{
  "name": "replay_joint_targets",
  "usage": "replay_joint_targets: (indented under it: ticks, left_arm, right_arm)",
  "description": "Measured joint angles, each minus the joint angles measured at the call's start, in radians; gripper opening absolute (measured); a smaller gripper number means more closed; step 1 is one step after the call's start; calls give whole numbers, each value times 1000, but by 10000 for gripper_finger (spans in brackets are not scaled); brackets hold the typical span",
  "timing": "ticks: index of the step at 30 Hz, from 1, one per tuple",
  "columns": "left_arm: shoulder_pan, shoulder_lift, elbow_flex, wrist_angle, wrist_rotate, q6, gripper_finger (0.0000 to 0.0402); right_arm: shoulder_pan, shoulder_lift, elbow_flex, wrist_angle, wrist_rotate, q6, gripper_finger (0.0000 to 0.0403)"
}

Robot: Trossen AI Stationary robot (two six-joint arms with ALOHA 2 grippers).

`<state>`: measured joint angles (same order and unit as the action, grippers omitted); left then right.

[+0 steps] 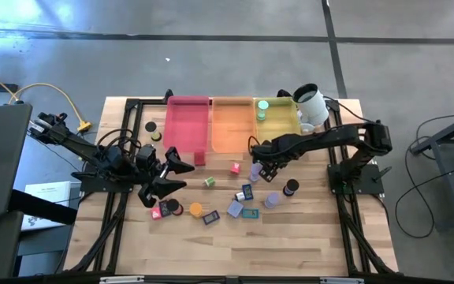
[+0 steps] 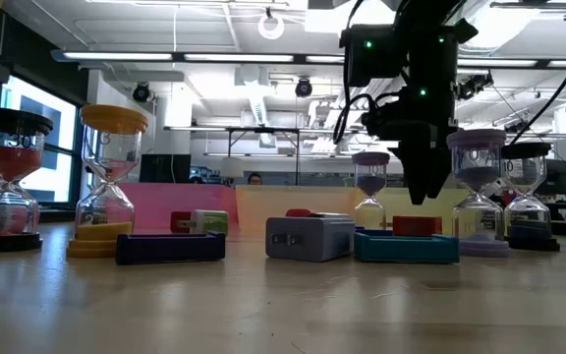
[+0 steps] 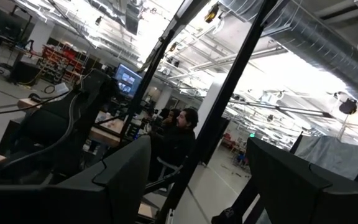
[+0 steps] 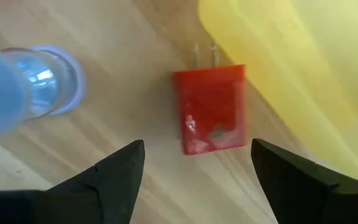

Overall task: Pick & Place Office items
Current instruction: Put the right red charger adapter into the pink bin

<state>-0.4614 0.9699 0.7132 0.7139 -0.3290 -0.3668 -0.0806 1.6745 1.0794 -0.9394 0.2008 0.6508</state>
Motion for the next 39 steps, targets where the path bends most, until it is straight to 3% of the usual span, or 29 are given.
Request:
replay_joint_targets:
  ticks: [39]
  left_arm:
    - [-39, 0, 0, 0, 0, 0, 260]
  right_arm:
    - [-58, 59, 2, 31, -48, -64, 285]
